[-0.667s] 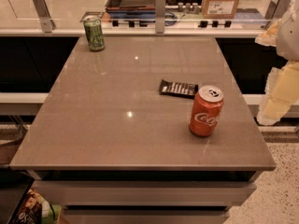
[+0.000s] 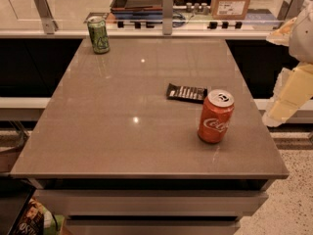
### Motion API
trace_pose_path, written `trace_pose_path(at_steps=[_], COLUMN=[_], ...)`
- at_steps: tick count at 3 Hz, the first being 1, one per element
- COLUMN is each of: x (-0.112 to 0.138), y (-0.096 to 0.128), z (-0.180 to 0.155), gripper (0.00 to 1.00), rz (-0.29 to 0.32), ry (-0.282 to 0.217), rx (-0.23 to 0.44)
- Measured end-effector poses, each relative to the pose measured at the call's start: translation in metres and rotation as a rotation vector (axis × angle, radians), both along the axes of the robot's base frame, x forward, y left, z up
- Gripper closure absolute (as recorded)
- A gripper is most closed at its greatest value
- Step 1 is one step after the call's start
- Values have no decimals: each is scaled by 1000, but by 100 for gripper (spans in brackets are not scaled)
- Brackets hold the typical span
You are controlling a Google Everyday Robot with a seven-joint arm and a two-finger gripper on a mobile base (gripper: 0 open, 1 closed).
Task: Move rxbar chocolate near green can
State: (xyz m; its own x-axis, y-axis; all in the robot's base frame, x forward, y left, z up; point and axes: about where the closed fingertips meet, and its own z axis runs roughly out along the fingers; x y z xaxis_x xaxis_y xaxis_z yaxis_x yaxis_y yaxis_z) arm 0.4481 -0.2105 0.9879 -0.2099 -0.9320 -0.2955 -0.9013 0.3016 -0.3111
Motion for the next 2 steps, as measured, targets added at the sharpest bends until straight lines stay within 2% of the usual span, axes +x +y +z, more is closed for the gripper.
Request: trace_pose_path(at_steps=[2], x=[48], y=[6], z=[-17], gripper=[0], rz=[-38], ry=[-138], rx=[243])
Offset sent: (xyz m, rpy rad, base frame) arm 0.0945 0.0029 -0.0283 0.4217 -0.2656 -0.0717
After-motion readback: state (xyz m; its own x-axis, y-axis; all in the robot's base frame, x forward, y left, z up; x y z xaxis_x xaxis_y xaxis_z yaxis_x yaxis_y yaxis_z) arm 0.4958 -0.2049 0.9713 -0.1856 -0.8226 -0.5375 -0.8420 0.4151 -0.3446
